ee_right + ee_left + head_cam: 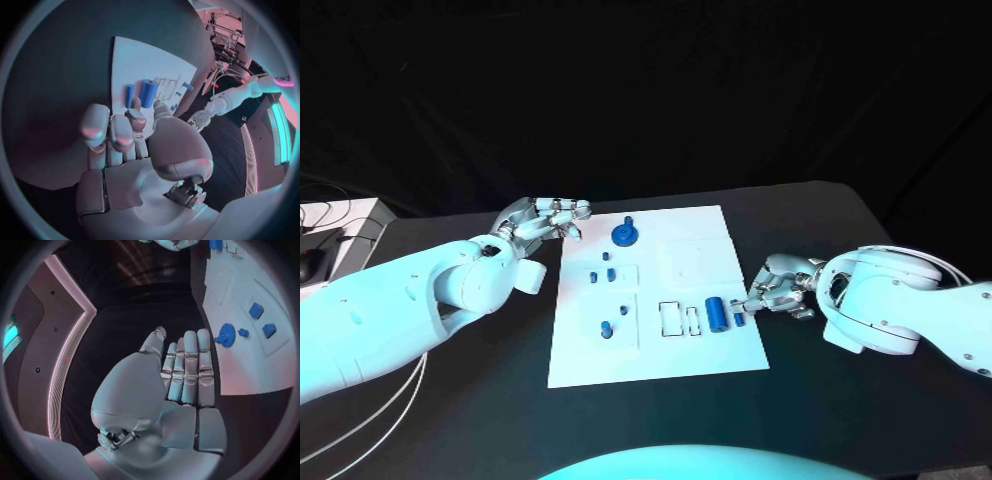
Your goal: Assemble the parts on the task board
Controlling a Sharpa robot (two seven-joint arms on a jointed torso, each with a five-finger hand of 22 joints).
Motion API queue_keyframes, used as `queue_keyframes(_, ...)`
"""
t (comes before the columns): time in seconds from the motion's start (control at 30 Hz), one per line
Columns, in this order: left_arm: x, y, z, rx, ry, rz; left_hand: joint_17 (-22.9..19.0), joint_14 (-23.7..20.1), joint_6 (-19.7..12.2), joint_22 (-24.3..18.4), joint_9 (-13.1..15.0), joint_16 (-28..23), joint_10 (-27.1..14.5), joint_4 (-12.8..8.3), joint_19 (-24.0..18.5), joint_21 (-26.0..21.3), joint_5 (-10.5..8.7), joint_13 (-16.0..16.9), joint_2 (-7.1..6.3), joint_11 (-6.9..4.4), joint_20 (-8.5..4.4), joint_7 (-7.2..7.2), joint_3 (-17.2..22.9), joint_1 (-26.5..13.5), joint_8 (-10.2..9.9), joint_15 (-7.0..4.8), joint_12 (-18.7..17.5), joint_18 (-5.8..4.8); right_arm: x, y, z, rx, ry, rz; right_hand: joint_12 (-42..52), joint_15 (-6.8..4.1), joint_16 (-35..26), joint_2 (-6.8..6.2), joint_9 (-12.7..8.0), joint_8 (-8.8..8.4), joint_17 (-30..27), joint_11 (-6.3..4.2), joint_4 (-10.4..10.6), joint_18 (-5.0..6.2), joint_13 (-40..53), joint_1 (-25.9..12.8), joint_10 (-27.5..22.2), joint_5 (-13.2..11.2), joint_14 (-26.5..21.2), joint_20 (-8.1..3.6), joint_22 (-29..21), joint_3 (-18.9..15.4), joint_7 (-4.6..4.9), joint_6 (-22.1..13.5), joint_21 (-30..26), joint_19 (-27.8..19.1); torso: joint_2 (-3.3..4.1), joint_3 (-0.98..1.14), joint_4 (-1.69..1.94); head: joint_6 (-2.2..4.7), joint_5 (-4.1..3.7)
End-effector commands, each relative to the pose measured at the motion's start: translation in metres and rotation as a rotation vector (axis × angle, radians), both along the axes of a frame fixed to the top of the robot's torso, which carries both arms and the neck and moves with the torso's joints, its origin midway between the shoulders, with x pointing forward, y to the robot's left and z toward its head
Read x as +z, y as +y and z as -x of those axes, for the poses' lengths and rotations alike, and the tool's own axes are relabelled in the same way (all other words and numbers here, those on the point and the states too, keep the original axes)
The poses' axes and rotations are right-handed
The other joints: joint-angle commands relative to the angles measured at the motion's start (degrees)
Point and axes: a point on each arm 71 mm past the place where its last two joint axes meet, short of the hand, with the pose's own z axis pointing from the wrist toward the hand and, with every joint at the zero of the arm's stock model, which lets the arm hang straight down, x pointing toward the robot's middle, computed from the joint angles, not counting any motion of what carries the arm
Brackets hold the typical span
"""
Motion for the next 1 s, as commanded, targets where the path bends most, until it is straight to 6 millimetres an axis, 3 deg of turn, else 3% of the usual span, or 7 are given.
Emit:
queue_keyframes(0.03, 0.002, -0.002, 0.001, -0.016, -0.017, 0.011, 0.0, 0.3, -0.4, -0.1, 0.1, -0.4, 0.1, 0.0, 0.2, -0.4, -0.16, 0.0, -0.04, 0.09, -0.13, -0.11, -0.4, -0.6, 0.3, 0.12, 0.2, -0.46, -0.003, 0.003, -0.002, 0.039, 0.002, 0.097, -0.1, -0.02, 0.2, 0.04, 0.3, -0.39, 0.3, 0.02, 0.4, -0.46, 0.2, -0.7, 0.4, 0.2, 0.4, -0.33, 7.2, 0.0, -0.07, 0.5, 0.6, 3.6, -0.06, -0.20, -0.04, -0.08, -0.14)
queue_keyframes(0.3, 0.002, -0.002, 0.002, -0.020, -0.014, 0.014, 0.1, 0.3, -0.5, -0.2, 0.1, -0.5, -0.1, 0.5, 0.2, -0.6, -0.16, 0.0, -0.09, 0.17, -0.10, -0.12, -0.8, -1.2, 0.3, 0.21, 0.2, -0.56, -0.003, 0.025, -0.007, 0.082, -0.041, 0.107, -0.1, -0.02, 0.4, -0.47, 1.2, -0.67, 0.9, 0.01, 2.1, -0.51, 0.5, -1.6, 0.5, -0.1, 0.4, -0.34, 7.2, -0.2, -0.09, 0.5, 1.0, 3.6, 0.09, -0.07, 0.11, 0.09, -0.17)
queue_keyframes(0.47, 0.002, -0.003, 0.002, -0.022, -0.012, 0.014, 0.2, 0.2, -0.6, -0.3, 0.1, -0.5, -0.3, 0.6, 0.1, -0.7, -0.18, 0.0, -0.11, 0.22, -0.08, -0.12, -1.0, -1.3, 0.3, 0.26, 0.2, -0.59, -0.006, 0.034, -0.011, 0.103, -0.046, 0.118, -0.1, 0.01, 0.4, -0.68, 1.4, -0.79, 1.0, 0.05, 2.5, -0.52, 0.5, -2.0, 0.4, -0.8, 0.4, -0.33, 7.2, -0.3, -0.05, 0.4, 1.1, 3.6, 0.09, -0.13, 0.05, -0.03, -0.13)
queue_keyframes(0.63, 0.002, -0.003, 0.002, -0.024, -0.011, 0.015, 0.2, 0.2, -0.6, -0.3, 0.1, -0.5, -0.3, 0.6, 0.1, -0.7, -0.18, 0.0, -0.11, 0.22, -0.08, -0.12, -1.0, -1.3, 0.3, 0.26, 0.2, -0.59, -0.011, 0.036, -0.014, 0.116, -0.036, 0.144, 0.0, 0.00, 0.4, -1.46, 1.7, -0.96, 1.3, 0.06, 3.0, -0.54, 0.7, -3.0, 0.5, -2.1, 0.5, -0.31, 7.3, -0.2, -0.08, 0.6, 1.4, 3.6, 0.09, -0.13, 0.08, -0.31, 0.02)
queue_keyframes(1.0, 0.003, -0.003, 0.003, -0.030, -0.014, 0.019, 0.3, 0.2, -0.6, -0.4, 0.1, -0.5, -0.4, 0.7, 0.2, -0.9, -0.17, 0.0, 0.03, 0.25, -0.06, -0.09, -1.3, -1.2, 0.3, 0.28, 0.3, -0.58, -0.016, 0.038, -0.015, 0.147, -0.025, 0.194, 0.2, -0.03, 0.5, -1.84, 2.3, -1.01, 1.7, -0.02, 3.1, -0.63, 0.9, -4.2, 0.6, -3.7, 0.5, -0.33, 7.4, 0.4, -0.17, 0.9, 2.0, 3.6, 0.09, -0.19, -0.01, -0.43, 0.28)
